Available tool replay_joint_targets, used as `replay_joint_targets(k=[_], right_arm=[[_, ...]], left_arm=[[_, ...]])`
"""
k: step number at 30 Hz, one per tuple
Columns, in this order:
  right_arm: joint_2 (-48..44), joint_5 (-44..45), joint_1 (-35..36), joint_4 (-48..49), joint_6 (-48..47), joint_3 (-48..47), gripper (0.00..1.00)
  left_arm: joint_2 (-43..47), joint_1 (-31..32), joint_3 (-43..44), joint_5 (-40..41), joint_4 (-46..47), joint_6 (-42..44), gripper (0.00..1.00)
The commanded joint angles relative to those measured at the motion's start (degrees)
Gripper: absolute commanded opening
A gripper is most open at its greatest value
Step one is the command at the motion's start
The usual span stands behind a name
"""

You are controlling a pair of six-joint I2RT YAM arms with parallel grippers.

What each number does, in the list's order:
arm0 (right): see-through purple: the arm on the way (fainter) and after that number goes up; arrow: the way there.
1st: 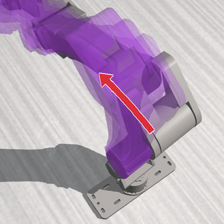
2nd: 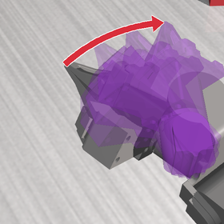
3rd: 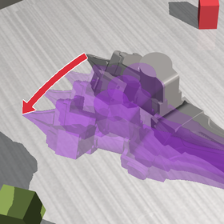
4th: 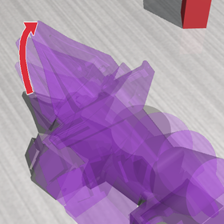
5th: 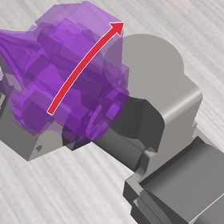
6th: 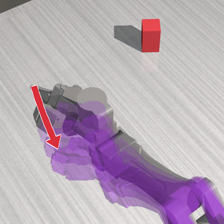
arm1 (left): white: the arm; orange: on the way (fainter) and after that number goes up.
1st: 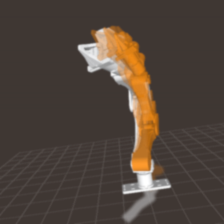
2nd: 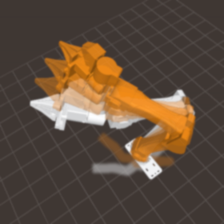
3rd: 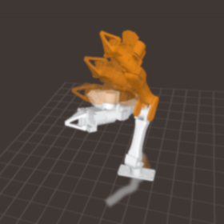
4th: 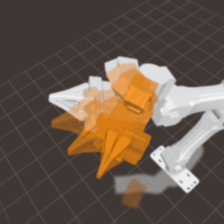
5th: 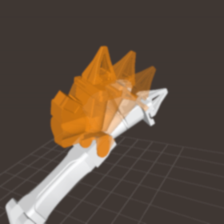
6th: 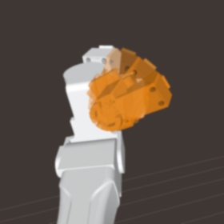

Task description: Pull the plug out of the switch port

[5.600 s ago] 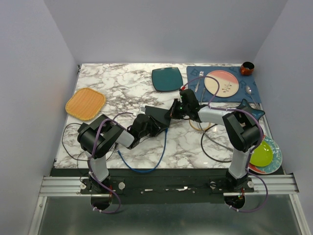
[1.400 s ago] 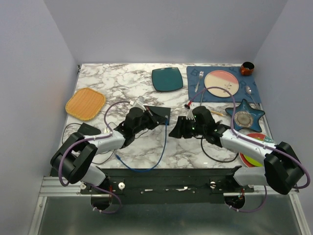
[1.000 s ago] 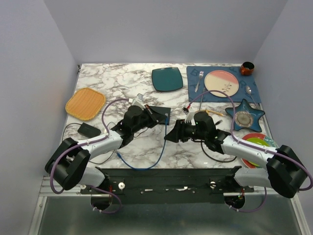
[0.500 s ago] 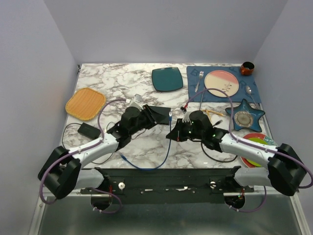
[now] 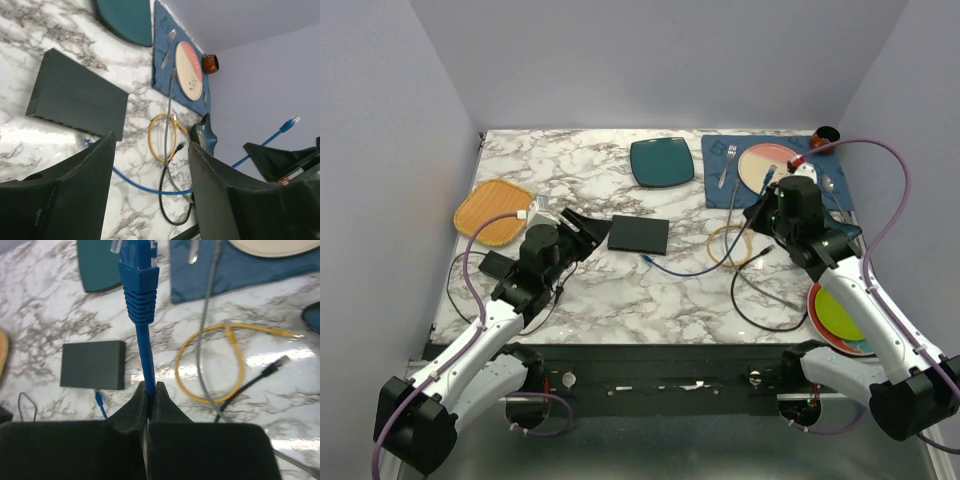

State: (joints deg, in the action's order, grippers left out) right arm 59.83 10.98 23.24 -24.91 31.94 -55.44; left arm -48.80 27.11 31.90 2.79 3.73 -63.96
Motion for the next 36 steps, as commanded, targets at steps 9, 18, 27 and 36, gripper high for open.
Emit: replay_joint_targets(k=[9,18,27,36], right_arm=[[-5.2,-0.3,-21.7,-9.1,3.5,3.3,0.01],[1.4,4.7,-23.0,-8.9,6.0,5.5,0.62],[-12.7,-20.0,-15.6,7.1,1.5,9.7,0.74],[-7.5,0.5,17.7,6.8,-7.7,11.1,0.75]], left_arm=[[2.7,0.0,-8.7,-4.2,1.2,-3.4,0.65],[1.0,0.0,-13.5,-7.6,5.1,-5.8,0.64],[0.5,0.2,-10.3,-5.2,-2.0,-1.8,0.66],[-11.5,10.9,7.8,12.9,-24.9,6.9,0.67]])
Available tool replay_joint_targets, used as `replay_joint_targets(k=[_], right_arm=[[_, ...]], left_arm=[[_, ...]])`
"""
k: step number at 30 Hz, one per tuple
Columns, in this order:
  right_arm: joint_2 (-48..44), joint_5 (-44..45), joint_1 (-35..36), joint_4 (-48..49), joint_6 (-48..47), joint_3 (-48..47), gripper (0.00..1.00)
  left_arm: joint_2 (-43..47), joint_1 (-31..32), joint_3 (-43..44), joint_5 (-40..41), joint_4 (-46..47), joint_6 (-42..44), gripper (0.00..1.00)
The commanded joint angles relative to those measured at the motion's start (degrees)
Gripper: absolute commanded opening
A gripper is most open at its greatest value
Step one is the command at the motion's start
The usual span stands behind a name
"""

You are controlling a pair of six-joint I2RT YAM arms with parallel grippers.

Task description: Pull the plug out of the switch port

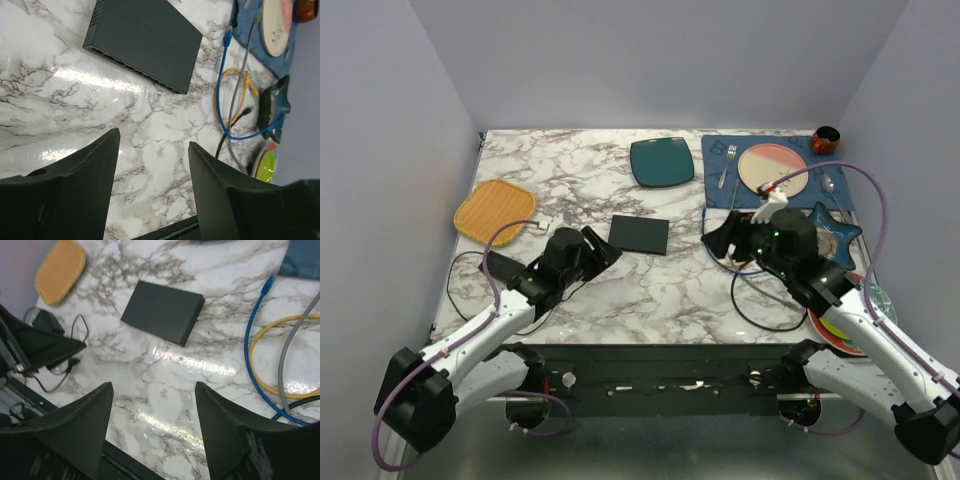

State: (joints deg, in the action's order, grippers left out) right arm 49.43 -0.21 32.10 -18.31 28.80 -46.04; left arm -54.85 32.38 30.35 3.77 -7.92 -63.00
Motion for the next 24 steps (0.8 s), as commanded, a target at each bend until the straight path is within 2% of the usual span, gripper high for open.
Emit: replay_joint_targets(k=[1,5,7,8,9,10,11,14,15,16,17,18,20,21,23,24], right_arm=[[5.0,13.6,9.9,-0.1,-4.5,1.7,0.75],[9.2,19.6,10.8,0.9,-1.0,2.9,0.75],[10.8,20.3,10.8,2.6,-1.0,3.1,0.75],[12.3,20.3,10.7,4.6,-0.9,3.5,0.75],[13.6,20.5,10.8,5.7,-0.9,3.9,0.76],[15.0,20.5,10.8,7.0,-1.0,4.0,0.76],[16.5,20.5,10.8,8.2,-0.2,3.4,0.76],[24.3,19.0,10.3,8.5,3.1,0.6,0.76],[26.1,16.2,9.7,8.9,4.0,-1.6,0.73],[30.1,14.9,9.4,9.1,4.8,-3.0,0.71],[31.9,13.8,9.3,9.3,6.3,-4.3,0.68],[33.8,12.4,9.0,9.3,7.0,-7.4,0.59],[38.4,12.5,8.7,8.8,9.4,-9.5,0.49],[39.5,13.1,8.2,8.5,10.0,-10.5,0.38],[42.5,13.5,7.6,8.1,11.2,-12.7,0.3],[43.5,13.0,6.7,6.7,11.5,-13.6,0.23]], left_arm=[[-6.3,6.5,10.6,14.7,-14.9,6.2,0.67],[-9.0,8.1,14.4,19.6,-21.7,7.1,0.67],[-9.9,8.0,16.2,21.7,-23.9,7.8,0.73],[-10.2,8.0,16.8,23.4,-25.5,7.8,0.77],[-10.7,8.0,17.4,24.2,-26.3,7.7,0.9],[-11.0,7.7,17.6,24.4,-26.7,7.7,0.98],[-11.3,7.3,17.6,24.5,-27.0,7.7,0.99],[-12.9,2.6,16.9,20.6,-24.4,7.8,0.99],[-13.3,0.9,15.7,16.5,-22.7,7.9,0.99],[-13.4,-3.3,14.7,13.3,-20.6,7.8,0.99],[-13.7,-5.4,13.7,10.6,-15.7,7.5,0.98],[-14.6,-7.1,12.0,8.4,-13.1,7.2,0.93],[-16.4,-10.9,12.0,5.5,-9.2,6.8,0.86],[-18.5,-11.9,13.2,5.4,-8.4,7.2,0.78],[-20.8,-12.9,14.7,5.1,-6.0,8.5,0.7],[-23.3,-13.9,15.9,4.3,-4.9,8.9,0.6]])
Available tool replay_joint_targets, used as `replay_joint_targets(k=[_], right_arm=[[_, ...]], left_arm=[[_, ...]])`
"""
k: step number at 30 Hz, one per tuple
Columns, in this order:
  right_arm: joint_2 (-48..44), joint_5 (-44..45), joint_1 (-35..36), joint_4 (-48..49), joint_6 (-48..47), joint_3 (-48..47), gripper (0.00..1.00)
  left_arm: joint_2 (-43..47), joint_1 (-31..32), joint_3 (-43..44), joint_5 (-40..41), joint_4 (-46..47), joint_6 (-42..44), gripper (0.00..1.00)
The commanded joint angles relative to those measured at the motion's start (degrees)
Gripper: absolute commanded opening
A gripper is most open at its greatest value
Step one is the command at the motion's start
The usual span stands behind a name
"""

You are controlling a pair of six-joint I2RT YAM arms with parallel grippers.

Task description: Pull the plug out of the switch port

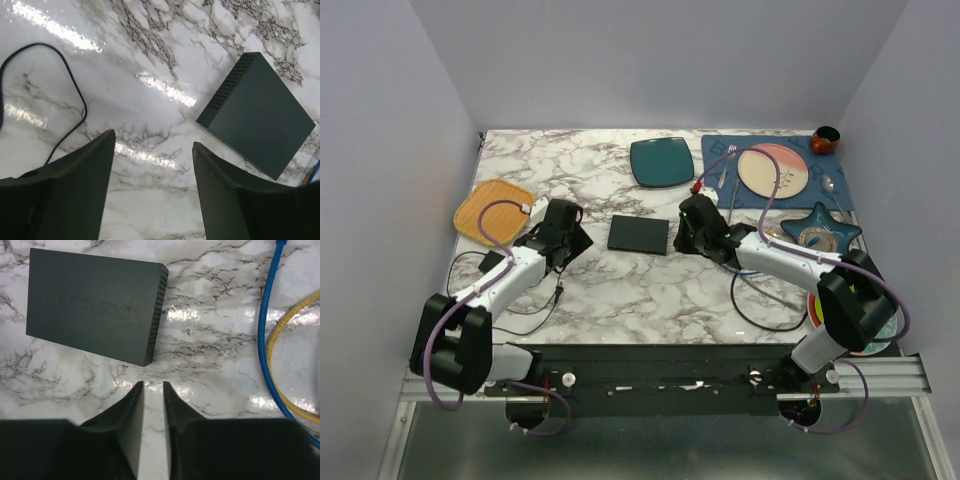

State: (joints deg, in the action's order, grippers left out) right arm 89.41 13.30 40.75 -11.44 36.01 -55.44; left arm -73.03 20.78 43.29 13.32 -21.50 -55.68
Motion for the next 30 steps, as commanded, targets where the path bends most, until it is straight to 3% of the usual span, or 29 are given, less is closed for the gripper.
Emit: replay_joint_targets(k=[1,5,6,7,18,30], right_arm=[[4.6,-0.7,-2.5,-0.8,4.5,-5.0,0.2],[10.6,-2.0,-5.0,-4.7,5.0,-9.2,0.11],[12.3,-2.4,-5.6,-5.3,4.9,-9.7,0.09],[13.0,-2.4,-5.8,-5.3,4.9,-10.0,0.08],[19.8,-9.9,-6.1,-2.4,5.3,-13.1,0.06],[19.1,-12.3,-6.1,-0.6,6.6,-11.5,0.04]], left_arm=[[-6.5,-2.8,3.5,-6.2,9.7,1.7,0.56],[-13.1,-3.9,5.2,-9.6,13.0,1.5,0.29],[-14.9,-4.0,4.9,-9.6,13.3,0.1,0.16],[-15.7,-4.3,4.5,-9.7,13.8,-0.9,0.12],[-25.5,-4.4,5.3,-12.7,20.9,-4.4,0.02],[-23.7,0.8,-0.3,-16.8,30.6,-4.9,0.0]])
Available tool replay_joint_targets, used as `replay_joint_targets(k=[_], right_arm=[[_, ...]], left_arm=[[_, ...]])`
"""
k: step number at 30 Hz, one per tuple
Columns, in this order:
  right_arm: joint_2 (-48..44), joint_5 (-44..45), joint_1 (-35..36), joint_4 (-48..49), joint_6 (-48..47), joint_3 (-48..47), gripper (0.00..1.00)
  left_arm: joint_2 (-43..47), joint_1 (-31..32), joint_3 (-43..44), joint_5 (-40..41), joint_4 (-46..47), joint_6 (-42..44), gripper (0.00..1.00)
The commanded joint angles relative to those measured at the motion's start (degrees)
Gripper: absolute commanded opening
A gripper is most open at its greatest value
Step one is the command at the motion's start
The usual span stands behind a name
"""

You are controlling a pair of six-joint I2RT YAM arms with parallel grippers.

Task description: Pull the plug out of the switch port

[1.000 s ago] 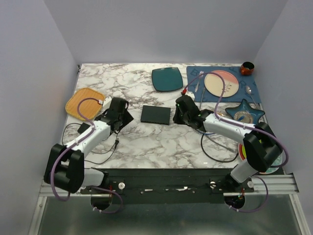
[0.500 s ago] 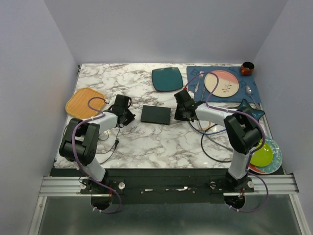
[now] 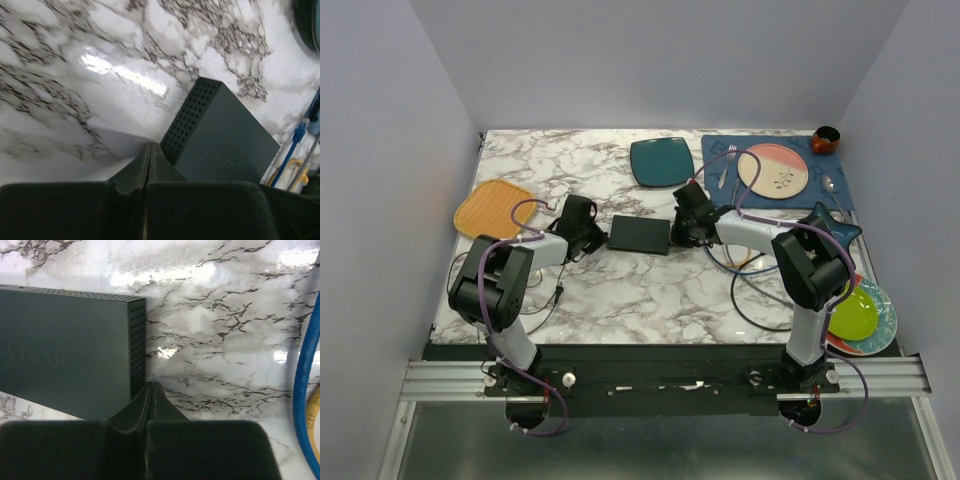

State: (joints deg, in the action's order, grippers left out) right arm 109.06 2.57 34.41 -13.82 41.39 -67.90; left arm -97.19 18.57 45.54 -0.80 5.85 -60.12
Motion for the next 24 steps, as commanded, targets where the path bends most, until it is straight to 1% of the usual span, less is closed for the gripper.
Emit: replay_joint_targets(k=[1,5,9,18,20,21,22,24], right_arm=[[-0.8,-1.6,0.2,1.9,1.3,1.3,0.04],[-2.3,-1.6,0.3,2.7,1.5,3.6,0.04],[-3.9,-1.5,0.6,3.4,1.7,6.0,0.03],[-7.2,-1.3,2.6,5.4,2.2,11.6,0.03],[-7.4,-1.0,2.7,5.5,2.5,12.3,0.03],[-7.5,-0.9,2.7,5.6,2.6,12.6,0.03],[-7.9,-0.5,2.7,5.5,2.6,12.7,0.03],[-9.2,1.0,2.7,4.7,1.9,12.9,0.03]], left_arm=[[0.2,4.2,-2.9,-2.7,3.7,-0.6,0.0],[0.6,7.0,-5.0,-2.5,5.2,-1.4,0.0],[2.1,7.4,-8.0,-2.1,6.7,-2.3,0.0],[10.8,7.4,-14.7,0.4,5.5,-3.1,0.0],[13.2,7.4,-16.0,0.4,4.8,-2.8,0.0],[13.8,7.4,-16.1,2.7,3.6,-2.6,0.0],[15.1,7.3,-15.9,3.2,2.8,-2.3,0.0],[16.6,7.0,-15.1,4.6,-1.2,-1.2,0.0]])
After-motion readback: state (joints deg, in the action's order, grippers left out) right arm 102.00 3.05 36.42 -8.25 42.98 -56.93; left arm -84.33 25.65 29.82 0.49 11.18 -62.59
